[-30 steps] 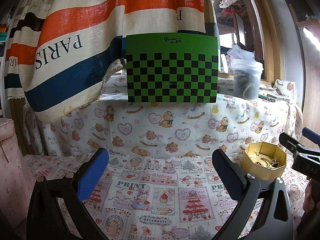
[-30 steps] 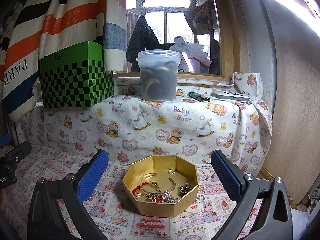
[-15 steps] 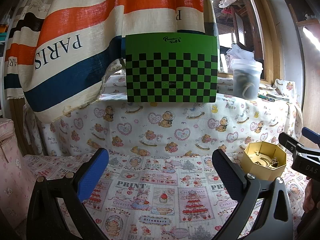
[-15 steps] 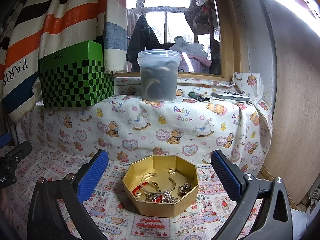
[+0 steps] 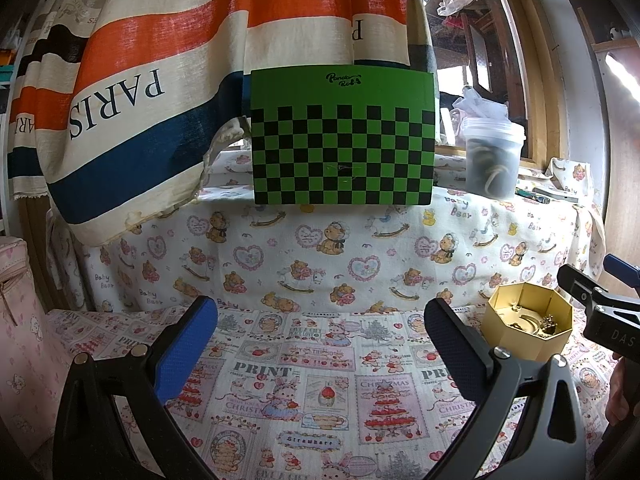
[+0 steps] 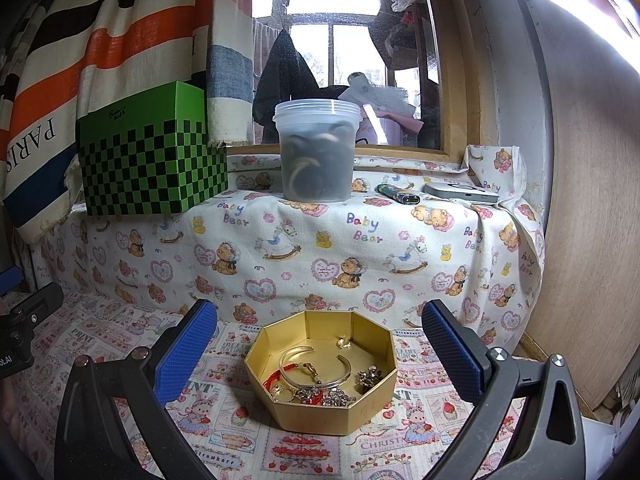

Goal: Organize jewelry

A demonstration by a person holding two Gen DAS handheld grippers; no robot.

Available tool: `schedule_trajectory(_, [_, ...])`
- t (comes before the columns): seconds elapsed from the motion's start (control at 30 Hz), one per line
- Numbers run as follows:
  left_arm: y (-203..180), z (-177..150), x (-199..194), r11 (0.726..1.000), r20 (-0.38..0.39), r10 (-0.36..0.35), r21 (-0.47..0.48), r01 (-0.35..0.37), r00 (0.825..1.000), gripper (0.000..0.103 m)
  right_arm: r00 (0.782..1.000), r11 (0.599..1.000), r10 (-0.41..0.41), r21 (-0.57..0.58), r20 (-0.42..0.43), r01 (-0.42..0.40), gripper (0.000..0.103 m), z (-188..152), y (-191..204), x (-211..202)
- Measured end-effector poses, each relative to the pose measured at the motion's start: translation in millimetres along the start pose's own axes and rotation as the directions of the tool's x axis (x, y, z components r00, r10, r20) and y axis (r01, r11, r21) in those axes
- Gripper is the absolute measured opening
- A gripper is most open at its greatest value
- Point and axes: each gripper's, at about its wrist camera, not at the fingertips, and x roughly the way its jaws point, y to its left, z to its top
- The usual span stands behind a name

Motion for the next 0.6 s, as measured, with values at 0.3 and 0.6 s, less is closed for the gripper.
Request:
schedule_trajectory(0.3, [0.2, 0.2, -0.1, 1.0, 0.0, -0.001, 0.0, 0.001, 1.0, 0.103, 1.0, 1.0, 0.0, -0.001, 0.0, 0.0, 0.103, 0.0, 0.0, -0.1])
schedule_trajectory(0.6, [0.2, 0.1, 0.0, 1.0, -0.001, 0.003, -0.001, -0.003, 1.0, 0.103, 1.0, 1.0, 0.0, -0.001, 0.0, 0.0, 0.103, 0.0, -0.2, 0.0])
